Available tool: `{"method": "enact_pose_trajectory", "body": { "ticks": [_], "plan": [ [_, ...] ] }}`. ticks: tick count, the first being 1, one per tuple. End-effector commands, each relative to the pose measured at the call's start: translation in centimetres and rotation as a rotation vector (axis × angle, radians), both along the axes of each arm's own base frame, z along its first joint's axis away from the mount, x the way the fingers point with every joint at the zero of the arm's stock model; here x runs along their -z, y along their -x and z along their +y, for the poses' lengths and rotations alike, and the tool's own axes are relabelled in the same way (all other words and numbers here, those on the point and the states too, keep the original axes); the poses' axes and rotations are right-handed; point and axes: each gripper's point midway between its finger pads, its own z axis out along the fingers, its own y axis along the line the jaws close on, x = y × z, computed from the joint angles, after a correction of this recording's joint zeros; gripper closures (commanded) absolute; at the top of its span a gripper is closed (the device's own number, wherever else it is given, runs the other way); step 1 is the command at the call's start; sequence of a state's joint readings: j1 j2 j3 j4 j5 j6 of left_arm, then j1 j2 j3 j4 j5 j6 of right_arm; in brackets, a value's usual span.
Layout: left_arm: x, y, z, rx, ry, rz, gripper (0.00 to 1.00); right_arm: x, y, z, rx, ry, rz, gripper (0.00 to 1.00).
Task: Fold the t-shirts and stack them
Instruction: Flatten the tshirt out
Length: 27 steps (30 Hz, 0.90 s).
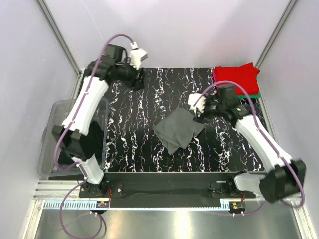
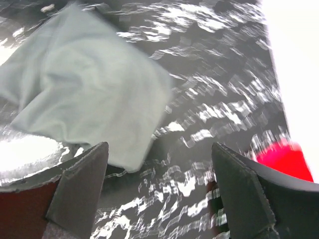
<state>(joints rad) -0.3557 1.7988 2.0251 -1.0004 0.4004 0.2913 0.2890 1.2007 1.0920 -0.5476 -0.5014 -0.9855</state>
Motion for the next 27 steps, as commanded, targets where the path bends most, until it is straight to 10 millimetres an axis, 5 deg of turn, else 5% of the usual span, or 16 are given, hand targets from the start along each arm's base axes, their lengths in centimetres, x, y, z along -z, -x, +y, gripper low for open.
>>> {"method": "enact_pose_trajectory", "body": {
  "ticks": [1,8,12,18,19,24,25,27],
  "plan": [
    [-4.9,2.5,2.8,-0.025,0.014,-0.148,0.35,4.1,0.8,3.8,-0.329,0.124,0.014,0.11],
    [-2.1,6.2,4.9,-0.051,-0.024,-0.087,0.35,12.6,2.3,9.7,-0.626,0.314,0.027,0.08],
    [-1.7,6.6,6.2,-0.09,-0.04,-0.084,0.35,14.2,3.1,12.3,-0.654,0.333,0.083,0.11],
    [-2.4,7.2,7.0,-0.114,-0.024,-0.098,0.35,16.8,3.1,13.1,-0.611,0.388,0.159,0.16],
    [-2.6,7.3,7.0,-0.112,-0.022,-0.104,0.35,17.1,3.2,13.2,-0.602,0.391,0.173,0.19],
    [-3.1,7.1,7.1,-0.118,-0.021,-0.118,0.35,18.2,2.2,12.6,-0.524,0.455,0.239,0.7],
    [-3.0,7.0,7.1,-0.118,-0.021,-0.117,0.35,18.1,2.2,12.5,-0.505,0.462,0.262,0.9],
    [-3.2,6.8,7.1,-0.118,-0.023,-0.122,0.35,16.8,1.6,12.6,-0.478,0.466,0.261,1.0]
  ]
}}
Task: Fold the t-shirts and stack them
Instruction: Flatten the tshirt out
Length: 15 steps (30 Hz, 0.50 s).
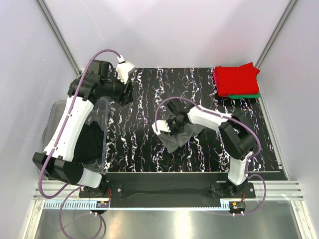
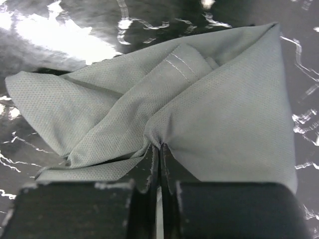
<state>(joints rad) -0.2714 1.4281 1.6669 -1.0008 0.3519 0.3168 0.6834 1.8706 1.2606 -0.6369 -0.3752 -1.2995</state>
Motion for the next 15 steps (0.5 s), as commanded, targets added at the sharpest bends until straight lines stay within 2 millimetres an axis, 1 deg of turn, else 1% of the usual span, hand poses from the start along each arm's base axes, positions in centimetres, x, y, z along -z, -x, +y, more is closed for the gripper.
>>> {"method": "enact_pose_trajectory", "body": {
  "ticks": [1,2,3,4,5,7,8,10,12,15],
  "plan": [
    [-2.7,-0.5,0.3,-0.016,0.016,-0.092,0.35,-3.3,-1.7,0.6,0.068,0.004,-0.05,1.0],
    [-3.2,-0.6,0.3,-0.018,0.018,-0.104,0.35,-5.0,-2.5,1.2,0.071,-0.022,-0.09,1.0],
    [-3.3,-0.8,0.4,-0.024,0.012,-0.11,0.35,-7.5,-3.0,1.6,0.074,-0.065,-0.137,1.0],
    [-3.6,-0.9,0.6,-0.028,0.008,-0.122,0.35,-10.4,-4.0,2.4,0.077,-0.117,-0.19,1.0],
    [-4.1,-1.2,0.8,-0.038,0.005,-0.138,0.35,-12.6,-4.2,3.0,0.07,-0.163,-0.219,1.0],
    [-4.4,-1.7,1.4,-0.067,-0.019,-0.163,0.35,-19.4,-4.7,4.3,0.054,-0.287,-0.324,1.0],
    [-4.9,-2.1,1.8,-0.084,-0.026,-0.181,0.35,-21.5,-4.7,4.6,0.048,-0.324,-0.357,1.0],
    [-5.2,-3.2,2.9,-0.141,-0.062,-0.213,0.36,-26.6,-4.7,4.9,0.033,-0.402,-0.449,1.0],
    [-5.4,-4.4,4.3,-0.21,-0.104,-0.241,0.36,-29.8,-4.5,4.5,0.026,-0.444,-0.514,1.0],
    [-6.3,-5.8,5.9,-0.293,-0.144,-0.278,0.36,-33.4,-4.7,3.4,0.058,-0.471,-0.611,1.0]
  ]
}}
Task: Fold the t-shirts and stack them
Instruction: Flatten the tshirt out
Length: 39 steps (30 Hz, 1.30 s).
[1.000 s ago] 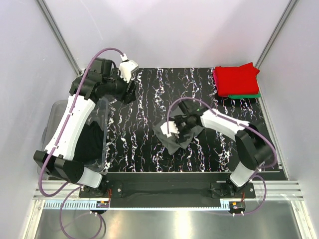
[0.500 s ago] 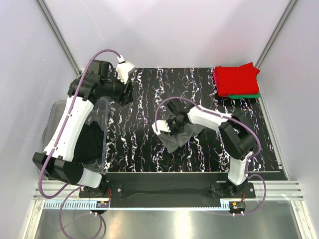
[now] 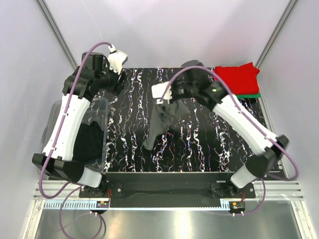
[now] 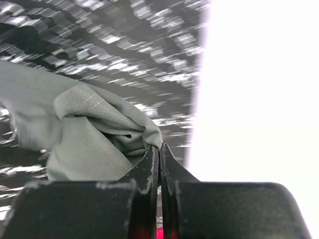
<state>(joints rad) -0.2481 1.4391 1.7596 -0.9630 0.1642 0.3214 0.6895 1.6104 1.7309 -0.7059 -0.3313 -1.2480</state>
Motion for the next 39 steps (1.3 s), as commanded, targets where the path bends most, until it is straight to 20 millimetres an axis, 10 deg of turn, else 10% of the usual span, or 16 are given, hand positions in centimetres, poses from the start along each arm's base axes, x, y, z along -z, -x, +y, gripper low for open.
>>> {"method": "enact_pose_trajectory", "body": {
  "ticks": [1,6,11,14,19,23,30,39],
  "plan": [
    [-3.1,-3.1,2.6,-0.134,-0.061,-0.14,0.36,-5.4,0.4,-1.5,0.042,-0.049,-0.133,1.0],
    [-3.7,-4.3,2.3,-0.124,-0.062,-0.156,0.35,-2.9,-1.4,-6.2,0.17,0.019,-0.122,1.0],
    [-3.5,-4.9,1.6,-0.107,-0.037,-0.144,0.35,10.4,-3.6,-13.8,0.366,0.227,0.06,0.95],
    [-3.4,-5.0,1.8,-0.119,-0.044,-0.141,0.35,17.7,-3.9,-18.2,0.475,0.379,0.135,0.61],
    [-3.3,-4.7,3.1,-0.169,-0.086,-0.148,0.35,9.8,-3.8,-8.7,0.39,-0.004,0.204,0.34],
    [-3.0,-3.6,3.9,-0.171,-0.123,-0.152,0.35,9.0,-4.0,-1.1,0.381,-0.13,0.361,0.36],
    [-2.4,-0.2,4.3,-0.15,-0.115,-0.145,0.35,18.0,-10.2,4.0,0.591,-0.123,0.619,0.42],
    [-1.1,1.6,4.8,-0.148,-0.13,-0.127,0.35,22.2,-11.9,6.2,0.669,-0.089,0.752,0.46]
  ]
}}
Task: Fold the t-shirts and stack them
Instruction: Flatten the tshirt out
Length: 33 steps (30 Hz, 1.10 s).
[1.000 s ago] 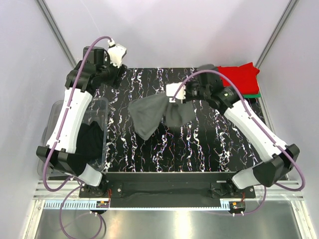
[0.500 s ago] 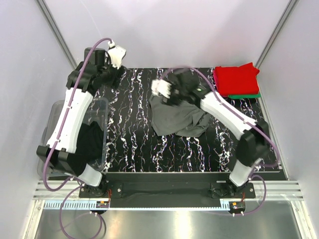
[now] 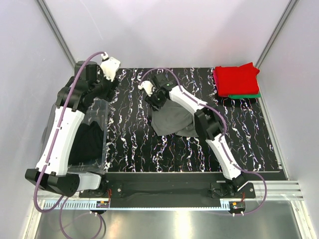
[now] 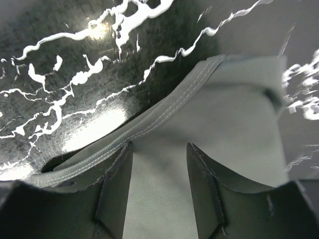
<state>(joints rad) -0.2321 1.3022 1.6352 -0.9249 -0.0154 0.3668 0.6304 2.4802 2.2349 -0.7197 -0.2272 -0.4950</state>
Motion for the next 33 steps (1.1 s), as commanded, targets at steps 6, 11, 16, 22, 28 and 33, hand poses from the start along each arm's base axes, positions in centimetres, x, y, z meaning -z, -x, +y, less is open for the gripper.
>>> {"method": "enact_pose_trajectory", "body": {
  "ticks": [6,11,16,22,28,33],
  "plan": [
    [0.3,0.1,0.0,0.006,0.003,-0.018,0.35,-3.6,0.2,1.1,0.057,-0.066,0.047,0.47],
    [0.3,0.2,0.0,0.011,0.002,-0.02,0.35,-5.2,1.3,1.5,0.055,-0.104,0.08,0.49],
    [0.0,0.2,0.0,0.008,0.007,-0.025,0.35,-4.5,2.9,2.0,0.041,-0.089,0.118,0.48],
    [-0.1,0.3,0.1,0.002,0.004,-0.029,0.35,-1.5,3.3,2.1,0.042,-0.039,0.152,0.45],
    [0.2,0.3,0.2,0.002,-0.003,-0.024,0.35,0.2,3.0,1.6,0.052,0.002,0.148,0.44],
    [0.2,0.1,0.2,0.0,-0.004,-0.021,0.35,1.2,2.4,1.5,0.063,0.024,0.135,0.47]
  ]
}}
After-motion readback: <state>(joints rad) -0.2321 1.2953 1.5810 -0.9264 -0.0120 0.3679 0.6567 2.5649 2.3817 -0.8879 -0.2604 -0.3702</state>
